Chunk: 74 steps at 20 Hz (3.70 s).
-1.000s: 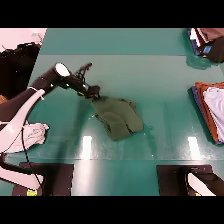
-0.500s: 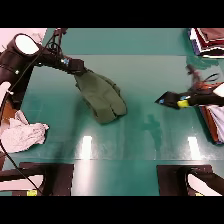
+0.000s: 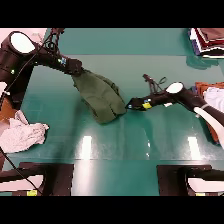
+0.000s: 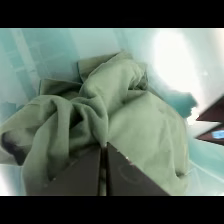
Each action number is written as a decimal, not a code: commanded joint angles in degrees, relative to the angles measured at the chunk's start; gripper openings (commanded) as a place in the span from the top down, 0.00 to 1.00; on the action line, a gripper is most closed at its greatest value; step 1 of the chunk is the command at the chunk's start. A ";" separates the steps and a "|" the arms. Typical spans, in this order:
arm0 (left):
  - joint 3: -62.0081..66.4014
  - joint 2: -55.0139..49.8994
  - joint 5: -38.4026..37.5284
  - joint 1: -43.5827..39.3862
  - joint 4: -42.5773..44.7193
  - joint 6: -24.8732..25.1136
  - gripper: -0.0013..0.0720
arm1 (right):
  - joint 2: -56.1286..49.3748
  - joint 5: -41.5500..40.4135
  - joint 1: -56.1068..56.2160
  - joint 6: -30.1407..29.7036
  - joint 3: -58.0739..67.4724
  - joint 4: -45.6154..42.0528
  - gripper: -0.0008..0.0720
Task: Fold the shirts.
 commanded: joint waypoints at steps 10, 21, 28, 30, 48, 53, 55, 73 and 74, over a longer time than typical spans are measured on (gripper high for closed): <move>2.56 6.38 2.84 0.04 0.50 -2.12 0.95 | -2.25 7.45 -1.20 -1.42 14.99 -1.84 0.97; 15.15 33.16 3.39 0.04 -0.83 -4.39 0.95 | 28.52 6.38 -9.11 5.77 41.09 -17.53 0.97; 14.71 29.88 -4.50 0.04 -4.87 -4.59 0.95 | 23.15 12.61 -9.09 14.64 53.79 -23.85 0.97; 10.25 26.62 -10.88 0.04 -4.87 -4.83 0.95 | 17.27 18.86 -9.09 18.29 54.23 -23.80 0.97; -30.23 17.59 -1.49 0.04 -1.92 -1.03 0.31 | -4.48 25.31 -4.48 17.99 28.68 -23.80 0.97; -18.58 15.47 10.49 0.37 14.78 -6.38 0.31 | -4.48 25.55 -4.48 17.99 28.68 -23.69 0.97; -18.49 10.36 11.02 2.45 14.27 -7.54 0.31 | -4.48 25.75 -4.48 17.99 28.68 -23.69 0.97; -18.38 -12.04 9.38 9.05 -2.58 1.97 0.83 | -4.31 26.91 -2.82 17.99 28.70 -23.78 0.97; -17.88 -11.91 9.25 9.05 -2.54 1.95 0.95 | -3.89 26.73 -2.82 17.99 28.68 -23.93 0.97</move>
